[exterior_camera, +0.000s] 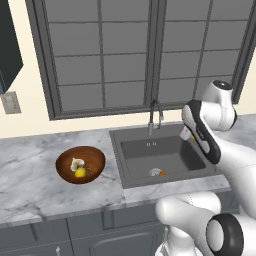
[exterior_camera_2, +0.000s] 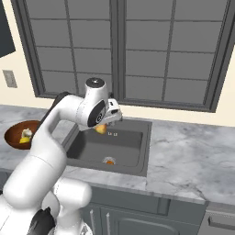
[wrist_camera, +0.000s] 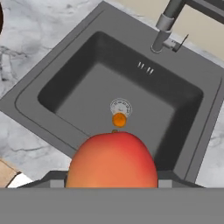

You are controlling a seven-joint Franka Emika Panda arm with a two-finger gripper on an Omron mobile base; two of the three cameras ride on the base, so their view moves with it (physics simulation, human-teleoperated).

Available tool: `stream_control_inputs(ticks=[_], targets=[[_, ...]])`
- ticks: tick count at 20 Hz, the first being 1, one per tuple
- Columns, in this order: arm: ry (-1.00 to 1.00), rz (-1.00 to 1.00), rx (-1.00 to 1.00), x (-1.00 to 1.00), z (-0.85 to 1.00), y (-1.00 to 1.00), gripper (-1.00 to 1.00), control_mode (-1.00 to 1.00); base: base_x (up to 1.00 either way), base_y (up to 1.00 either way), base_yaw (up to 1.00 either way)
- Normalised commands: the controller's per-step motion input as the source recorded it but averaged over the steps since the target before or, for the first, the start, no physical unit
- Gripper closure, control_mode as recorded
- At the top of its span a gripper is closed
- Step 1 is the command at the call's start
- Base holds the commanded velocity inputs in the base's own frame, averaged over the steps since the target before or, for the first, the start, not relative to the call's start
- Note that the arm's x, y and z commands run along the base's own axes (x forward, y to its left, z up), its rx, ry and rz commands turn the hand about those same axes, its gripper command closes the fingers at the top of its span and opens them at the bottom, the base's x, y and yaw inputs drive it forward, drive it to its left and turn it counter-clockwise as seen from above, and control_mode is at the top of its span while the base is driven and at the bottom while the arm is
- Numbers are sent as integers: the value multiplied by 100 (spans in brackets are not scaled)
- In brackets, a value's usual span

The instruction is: There is a mixed pile of frozen fruits and vegetables on the counter. Locate all the frozen vegetables and place the items in a bowl on the counter. Take all the frozen fruits and defrost them in a running sink.

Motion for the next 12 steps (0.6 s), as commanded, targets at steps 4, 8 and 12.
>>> stream_control_inputs(ticks=[4,8,12], targets=[[0,-9,-5,26,-26,7,100,-100,0,0,0],[0,-8,-2,22,-33,7,100,-100,0,0,0],[1,-6,0,21,-23,5,100,-100,0,0,0]])
